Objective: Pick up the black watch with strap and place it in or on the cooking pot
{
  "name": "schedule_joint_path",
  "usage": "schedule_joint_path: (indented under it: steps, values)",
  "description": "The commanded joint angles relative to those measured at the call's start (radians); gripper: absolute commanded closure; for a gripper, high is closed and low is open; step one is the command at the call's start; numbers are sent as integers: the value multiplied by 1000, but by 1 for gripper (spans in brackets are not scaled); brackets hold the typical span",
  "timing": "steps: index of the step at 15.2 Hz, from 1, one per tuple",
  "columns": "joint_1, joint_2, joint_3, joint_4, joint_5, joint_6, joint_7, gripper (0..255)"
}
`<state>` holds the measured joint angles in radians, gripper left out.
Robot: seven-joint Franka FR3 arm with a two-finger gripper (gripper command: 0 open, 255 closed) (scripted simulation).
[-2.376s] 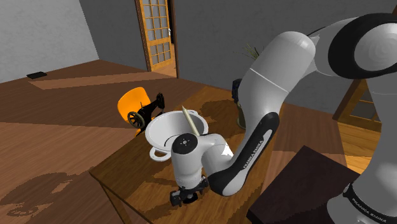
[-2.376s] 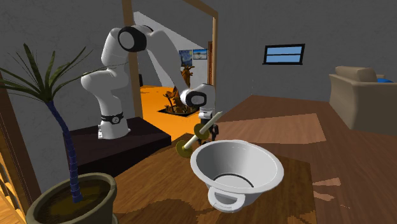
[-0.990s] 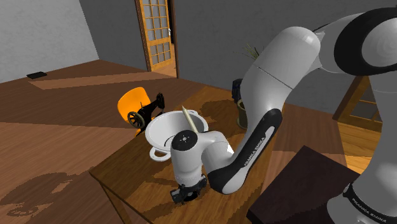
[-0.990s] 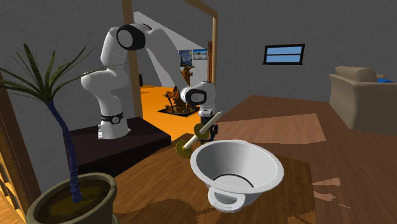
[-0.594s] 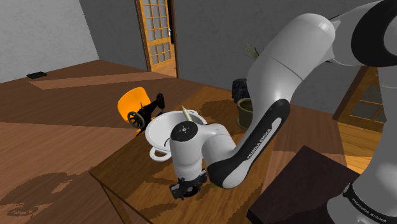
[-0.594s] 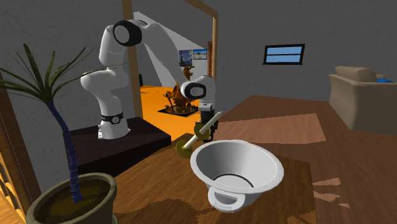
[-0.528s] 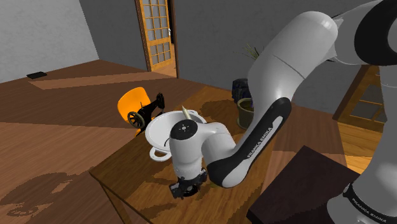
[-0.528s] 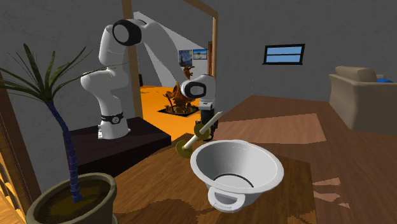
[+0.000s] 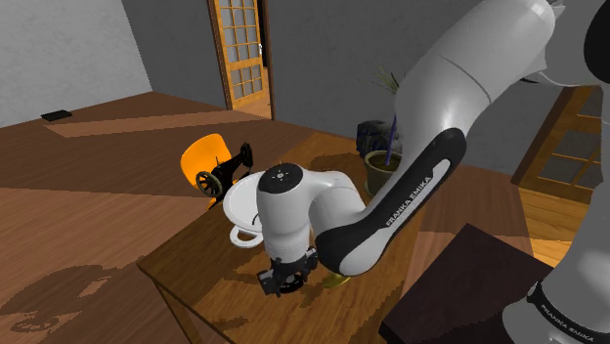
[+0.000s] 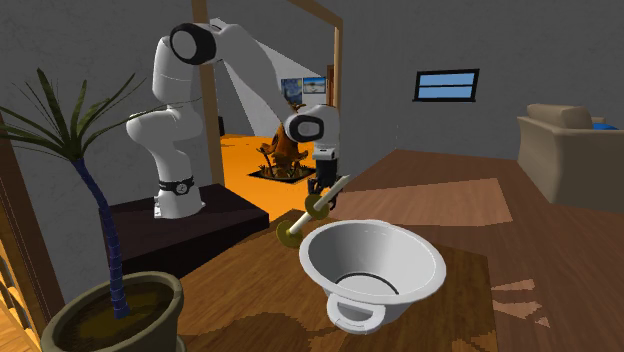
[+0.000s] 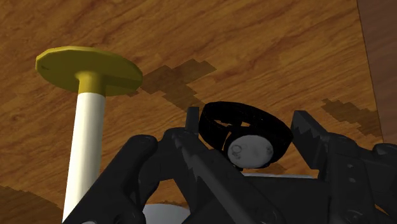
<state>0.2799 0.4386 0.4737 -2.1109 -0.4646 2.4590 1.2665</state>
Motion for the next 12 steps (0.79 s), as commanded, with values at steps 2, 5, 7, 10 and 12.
schedule_joint_path:
  steps: [2, 5, 7, 10, 12]
  values:
    - [-15, -36, 19, -7, 29, -25, -21, 255]
    - [-27, -69, 36, -6, 58, -53, -42, 255]
    - [-34, -90, 46, -5, 76, -72, -56, 255]
    - [-45, -121, 60, -1, 104, -101, -77, 255]
    - [-51, -141, 69, 3, 123, -121, -91, 255]
